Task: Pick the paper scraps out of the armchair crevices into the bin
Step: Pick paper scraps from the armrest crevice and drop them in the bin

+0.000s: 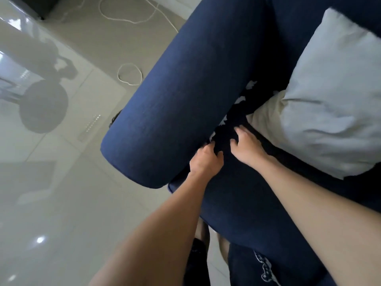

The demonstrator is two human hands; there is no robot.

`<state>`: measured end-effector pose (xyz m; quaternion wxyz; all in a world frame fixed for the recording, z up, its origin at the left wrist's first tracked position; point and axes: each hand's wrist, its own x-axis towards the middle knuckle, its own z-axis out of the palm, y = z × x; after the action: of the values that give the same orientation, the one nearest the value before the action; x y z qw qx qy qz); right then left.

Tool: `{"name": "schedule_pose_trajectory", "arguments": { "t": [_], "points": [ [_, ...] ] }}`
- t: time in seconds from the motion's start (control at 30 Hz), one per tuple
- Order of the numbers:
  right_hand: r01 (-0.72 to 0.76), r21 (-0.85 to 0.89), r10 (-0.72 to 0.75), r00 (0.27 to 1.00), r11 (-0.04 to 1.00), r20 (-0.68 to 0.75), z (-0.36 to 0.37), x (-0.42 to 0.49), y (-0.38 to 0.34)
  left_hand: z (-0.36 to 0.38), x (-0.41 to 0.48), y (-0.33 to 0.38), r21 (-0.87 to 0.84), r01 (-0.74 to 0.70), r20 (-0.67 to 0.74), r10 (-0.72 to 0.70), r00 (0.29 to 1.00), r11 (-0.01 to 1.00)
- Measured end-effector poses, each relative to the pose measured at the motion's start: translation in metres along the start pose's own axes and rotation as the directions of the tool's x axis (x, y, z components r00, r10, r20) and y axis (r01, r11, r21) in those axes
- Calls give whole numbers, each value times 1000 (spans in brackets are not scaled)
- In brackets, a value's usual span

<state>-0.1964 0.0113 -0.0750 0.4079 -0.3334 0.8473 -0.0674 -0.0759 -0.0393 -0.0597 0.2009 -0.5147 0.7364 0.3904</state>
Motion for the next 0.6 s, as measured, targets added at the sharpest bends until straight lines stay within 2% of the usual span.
{"name": "schedule_pose_trajectory", "arguments": {
  "t": [0.13,0.23,0.37,0.6],
  "points": [
    [66,24,-66,998,998,20,21,20,2,19,24,-18,-66,48,87,-43,995,997],
    [117,17,-117,993,993,25,30,39,4,31,37,-24,-134,40,114,-25,993,990],
    [186,-21,-185,983,982,15,35,65,4,42,58,-28,-179,21,91,-4,996,984],
    [242,-126,-225,965,962,137,35,105,13,58,82,-26,-183,18,-18,-21,1000,983]
  ]
}}
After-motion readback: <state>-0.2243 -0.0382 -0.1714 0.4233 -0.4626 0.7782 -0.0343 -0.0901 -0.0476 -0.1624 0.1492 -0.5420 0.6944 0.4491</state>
